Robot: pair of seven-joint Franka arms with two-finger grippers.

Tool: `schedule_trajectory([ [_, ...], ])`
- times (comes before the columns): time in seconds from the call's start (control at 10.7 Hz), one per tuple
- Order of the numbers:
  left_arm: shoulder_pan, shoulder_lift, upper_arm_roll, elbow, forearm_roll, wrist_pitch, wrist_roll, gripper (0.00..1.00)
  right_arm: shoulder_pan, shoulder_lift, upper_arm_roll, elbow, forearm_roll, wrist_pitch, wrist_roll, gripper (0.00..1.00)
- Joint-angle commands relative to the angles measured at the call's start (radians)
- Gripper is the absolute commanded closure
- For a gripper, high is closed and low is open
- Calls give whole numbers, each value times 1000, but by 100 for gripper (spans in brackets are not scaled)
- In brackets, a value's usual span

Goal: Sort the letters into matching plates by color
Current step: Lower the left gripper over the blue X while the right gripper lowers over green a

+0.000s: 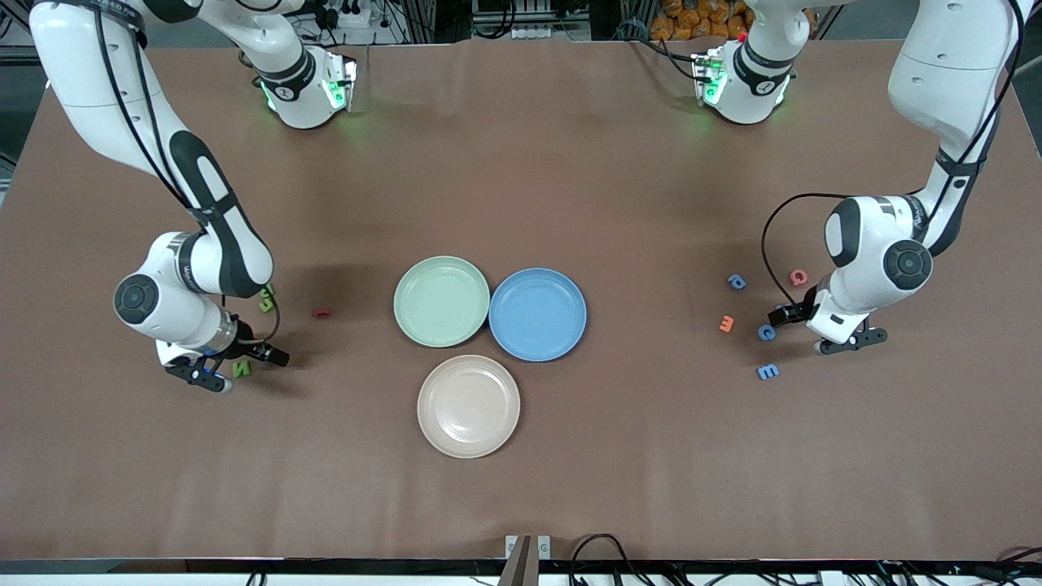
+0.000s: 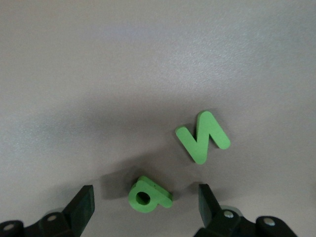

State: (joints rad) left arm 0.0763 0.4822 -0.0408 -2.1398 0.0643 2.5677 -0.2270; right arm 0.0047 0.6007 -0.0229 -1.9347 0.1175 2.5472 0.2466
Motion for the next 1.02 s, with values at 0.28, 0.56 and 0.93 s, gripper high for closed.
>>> schedule_trajectory([
  [0.28, 5, -60, -5, -100, 17, 70, -34, 0, 14, -18, 1, -61, 10, 47, 6, 9],
  [0.56, 5, -56, -5, -100, 17, 77, -34, 0, 12, -29, 1, -78, 5, 48, 5, 12],
  [0.93, -4, -68, -14, -112, 15, 78, -119, 100, 12, -44, 1, -95, 4, 48, 3, 16],
])
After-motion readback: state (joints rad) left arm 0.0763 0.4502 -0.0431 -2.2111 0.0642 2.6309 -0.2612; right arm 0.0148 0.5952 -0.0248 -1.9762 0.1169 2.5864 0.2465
